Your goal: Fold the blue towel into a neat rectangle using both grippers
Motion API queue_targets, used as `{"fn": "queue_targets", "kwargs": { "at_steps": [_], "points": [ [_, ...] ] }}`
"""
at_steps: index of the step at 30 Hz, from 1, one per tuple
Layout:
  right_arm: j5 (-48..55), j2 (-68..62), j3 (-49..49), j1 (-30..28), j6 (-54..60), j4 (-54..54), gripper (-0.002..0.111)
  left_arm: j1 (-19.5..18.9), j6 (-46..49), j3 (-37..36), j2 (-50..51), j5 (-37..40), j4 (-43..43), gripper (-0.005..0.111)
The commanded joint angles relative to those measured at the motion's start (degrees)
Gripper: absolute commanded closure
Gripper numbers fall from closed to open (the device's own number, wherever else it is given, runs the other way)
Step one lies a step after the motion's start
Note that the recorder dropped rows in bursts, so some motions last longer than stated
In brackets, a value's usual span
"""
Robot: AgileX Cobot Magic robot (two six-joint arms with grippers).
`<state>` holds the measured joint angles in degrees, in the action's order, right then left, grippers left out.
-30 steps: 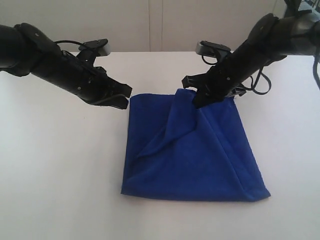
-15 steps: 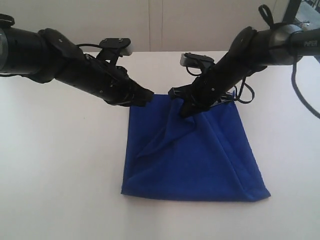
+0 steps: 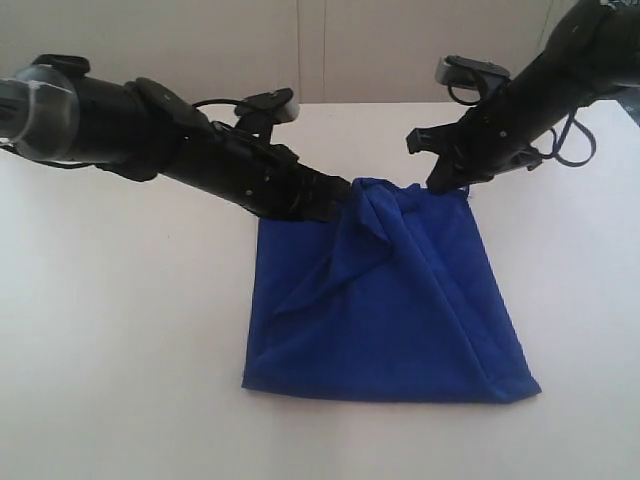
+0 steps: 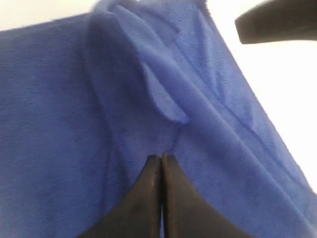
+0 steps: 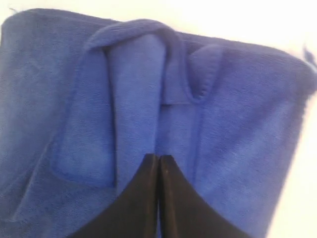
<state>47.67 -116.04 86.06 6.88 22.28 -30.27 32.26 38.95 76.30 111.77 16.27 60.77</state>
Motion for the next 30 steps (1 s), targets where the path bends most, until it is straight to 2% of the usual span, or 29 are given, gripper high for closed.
{"fn": "queue_targets", "kwargs": {
  "at_steps": [1, 4, 8, 11, 17, 26, 30],
  "points": [
    [1.89, 0.7, -0.42, -3.15, -0.35, 0.55, 0.108, 2.88, -1.16, 3.66, 3.01, 0.92, 5.0, 0.103],
    [2.24, 0.7, -0.42, -4.08, -0.35, 0.79, 0.108, 3.53, -1.49, 4.32, 4.17, 0.24, 6.03, 0.09],
    [2.36, 0.7, -0.42, -4.7, -0.35, 0.9, 0.108, 3.67, -1.91, 4.35, 4.84, -0.92, 6.49, 0.066],
    [2.11, 0.7, -0.42, -4.68, -0.35, 1.03, 0.108, 3.76, -1.91, 4.44, 5.71, -2.1, 8.09, 0.055],
    [1.58, 0.7, -0.42, -4.68, -0.35, 1.03, 0.108, 3.76, -1.7, 4.59, 7.99, -3.13, 14.52, 0.054],
    [0.88, 0.7, -0.42, -4.68, -0.35, 1.03, 0.108, 3.76, -1.68, 9.06, 11.04, -2.41, 15.02, 0.054],
    [0.88, 0.7, -0.42, -4.68, -0.35, 1.03, 0.108, 3.76, -1.46, 9.06, 11.04, -2.24, 15.02, 0.058]
  ]
}}
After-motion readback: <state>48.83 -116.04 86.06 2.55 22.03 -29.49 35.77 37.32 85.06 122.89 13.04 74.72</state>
